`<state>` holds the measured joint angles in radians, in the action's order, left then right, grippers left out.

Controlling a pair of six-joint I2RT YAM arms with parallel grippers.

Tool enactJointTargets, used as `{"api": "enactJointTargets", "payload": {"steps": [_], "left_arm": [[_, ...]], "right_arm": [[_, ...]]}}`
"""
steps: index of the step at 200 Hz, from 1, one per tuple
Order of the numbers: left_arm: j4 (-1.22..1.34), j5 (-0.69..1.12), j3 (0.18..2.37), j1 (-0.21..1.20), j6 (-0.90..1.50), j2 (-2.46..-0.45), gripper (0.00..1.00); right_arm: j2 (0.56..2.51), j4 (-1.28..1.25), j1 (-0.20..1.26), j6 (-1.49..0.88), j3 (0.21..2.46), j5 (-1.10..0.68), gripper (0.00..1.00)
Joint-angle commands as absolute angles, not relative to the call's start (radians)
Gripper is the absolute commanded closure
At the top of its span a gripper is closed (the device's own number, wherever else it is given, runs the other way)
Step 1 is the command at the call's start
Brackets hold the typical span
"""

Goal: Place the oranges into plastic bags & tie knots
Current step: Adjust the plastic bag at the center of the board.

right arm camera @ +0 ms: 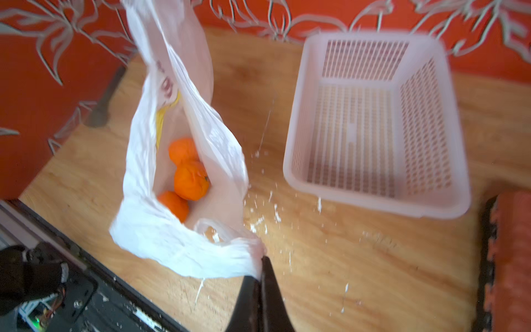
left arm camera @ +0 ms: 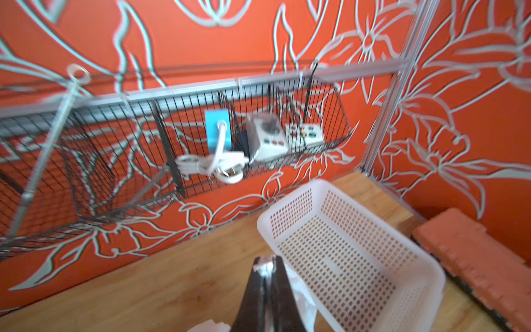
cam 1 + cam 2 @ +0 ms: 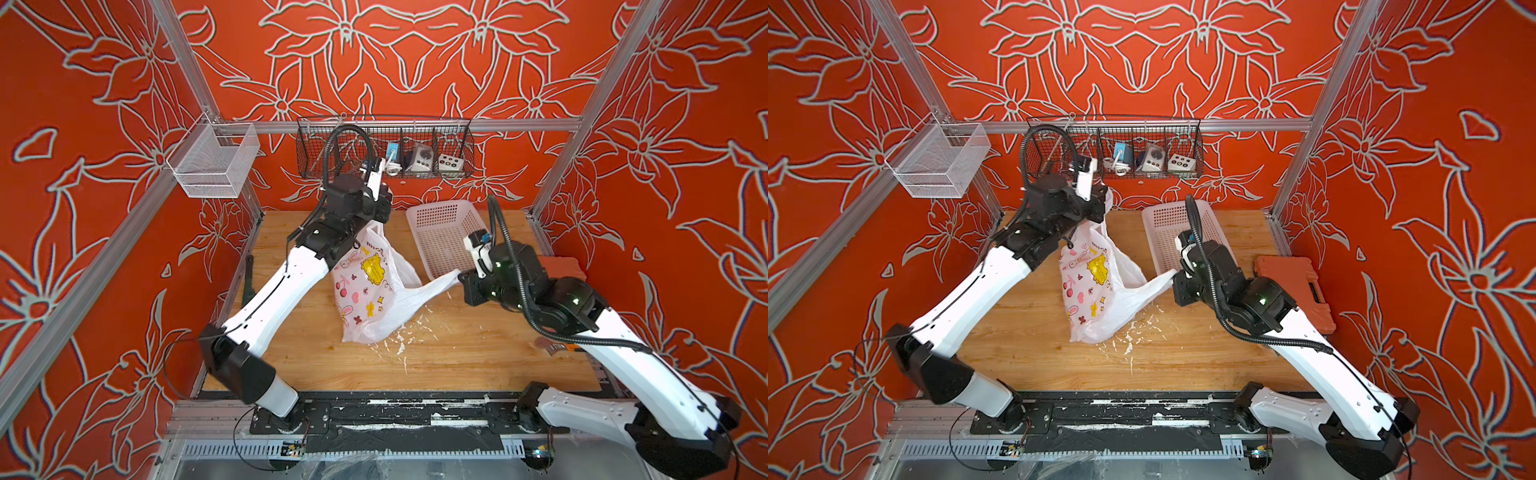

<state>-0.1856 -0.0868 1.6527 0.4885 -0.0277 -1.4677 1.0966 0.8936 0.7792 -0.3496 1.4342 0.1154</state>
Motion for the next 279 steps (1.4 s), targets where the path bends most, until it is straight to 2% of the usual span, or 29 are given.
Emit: {"api": "enactJointTargets", "payload": {"steps": [1, 46, 83, 113, 147, 166, 193, 205, 217, 233, 257, 279], "left_arm": [[-0.223, -0.198, 1.647, 0.498, 0.021, -1.353, 1.00], [-0.434, -0.251, 1.732, 0.497, 0.100, -1.187, 1.00], [-0.558, -0.172, 1.745, 0.499, 0.177, -1.116, 1.00], [-0.540, -0.033, 1.645, 0.500, 0.255, -1.057, 1.00], [-0.406, 0.047, 1.382, 0.500, 0.307, -0.997, 1.00], [-0.335, 0.046, 1.289, 0.500, 0.325, -0.997, 1.00], [-0.292, 0.024, 1.264, 0.500, 0.332, -1.031, 1.00], [-0.285, 0.028, 1.275, 0.500, 0.339, -1.046, 1.00], [-0.281, 0.023, 1.291, 0.500, 0.343, -1.055, 1.00], [-0.271, 0.021, 1.305, 0.500, 0.344, -1.057, 1.00], [-0.256, 0.012, 1.316, 0.500, 0.354, -1.049, 1.00], [-0.229, 0.042, 1.310, 0.500, 0.354, -1.042, 1.00]], "right_arm": [[1.141, 1.009, 0.775, -0.209, 1.639, 0.179, 1.00], [1.251, 1.148, 0.771, -0.165, 2.036, 0.124, 1.00], [1.283, 1.219, 0.766, -0.171, 2.177, 0.116, 1.00], [1.249, 1.209, 0.736, -0.186, 2.084, 0.118, 1.00], [1.186, 1.080, 0.641, -0.210, 1.796, 0.047, 1.00], [1.184, 0.998, 0.531, -0.216, 1.684, -0.036, 1.00], [1.200, 0.927, 0.513, -0.192, 1.646, -0.108, 1.00], [1.198, 0.898, 0.513, -0.204, 1.653, -0.160, 0.88], [1.194, 0.880, 0.514, -0.217, 1.670, -0.200, 0.71], [1.190, 0.856, 0.513, -0.233, 1.706, -0.271, 0.57], [1.201, 0.806, 0.517, -0.274, 1.752, -0.383, 0.45], [1.231, 0.692, 0.534, -0.320, 1.725, -0.480, 0.41]]}}
